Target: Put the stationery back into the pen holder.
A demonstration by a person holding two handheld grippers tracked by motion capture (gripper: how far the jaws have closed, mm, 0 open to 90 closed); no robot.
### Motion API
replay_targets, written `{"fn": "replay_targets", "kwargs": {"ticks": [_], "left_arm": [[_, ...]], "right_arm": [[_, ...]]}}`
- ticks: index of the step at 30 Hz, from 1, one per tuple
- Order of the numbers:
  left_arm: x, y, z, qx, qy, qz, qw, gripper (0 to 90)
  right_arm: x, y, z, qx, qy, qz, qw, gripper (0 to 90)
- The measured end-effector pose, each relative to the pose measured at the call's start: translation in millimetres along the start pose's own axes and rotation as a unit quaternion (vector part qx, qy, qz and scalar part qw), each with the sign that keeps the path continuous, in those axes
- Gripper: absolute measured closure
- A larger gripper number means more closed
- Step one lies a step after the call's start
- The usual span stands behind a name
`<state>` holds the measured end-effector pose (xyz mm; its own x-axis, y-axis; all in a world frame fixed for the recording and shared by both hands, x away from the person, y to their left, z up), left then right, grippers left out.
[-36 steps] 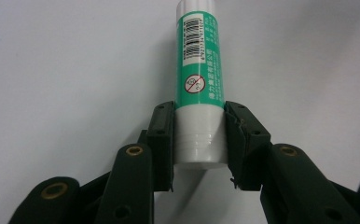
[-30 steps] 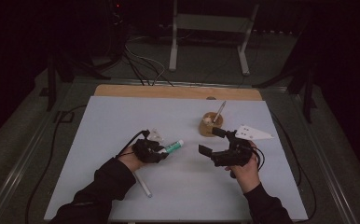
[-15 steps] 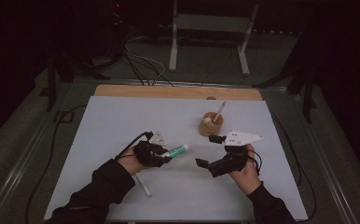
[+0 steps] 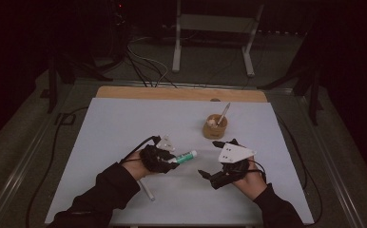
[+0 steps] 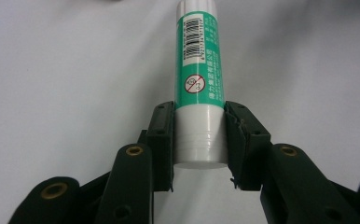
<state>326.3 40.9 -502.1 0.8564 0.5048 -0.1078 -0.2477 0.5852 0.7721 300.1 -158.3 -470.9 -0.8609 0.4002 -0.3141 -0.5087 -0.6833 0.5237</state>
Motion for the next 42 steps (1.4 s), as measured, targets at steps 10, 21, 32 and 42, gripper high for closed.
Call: {"fn": "replay_targets", "kwargs": {"ticks": [10,21,32,42], "left_arm": [[-5.3,-0.8,2.7,0.01,-0.004,-0.012,0.9999,66.5],[-12.2,-4.4,6.2,0.033,-0.004,-0.02,0.9993,66.5],[-19.7,-11.0,11.6,0.048,-0.006,-0.029,0.9984,66.5],[-24.0,-18.5,14.7,0.054,0.002,-0.036,0.9979,66.6]], "right_arm": [[14.8,-9.6,-5.7,0.07,0.1,-0.021,0.9923,0.0],[29.2,-25.5,-12.9,0.11,0.193,-0.064,0.9728,11.8],[41.7,-37.6,-16.7,0.16,0.307,-0.08,0.9349,36.4],[56.0,-48.3,-12.4,0.164,0.368,-0.085,0.9111,47.9]]}}
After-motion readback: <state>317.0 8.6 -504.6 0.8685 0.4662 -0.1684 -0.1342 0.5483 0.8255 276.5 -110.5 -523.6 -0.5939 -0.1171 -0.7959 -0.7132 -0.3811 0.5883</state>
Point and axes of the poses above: each handheld gripper's, and its own axes: y roughly backward along the jaws, z roughly out of its top, x roughly to its left, the point moved 5 cm from there along -y, roughly forward along the jaws, and after that the axes turned 7 degrees about y, right-handed, at the moved point
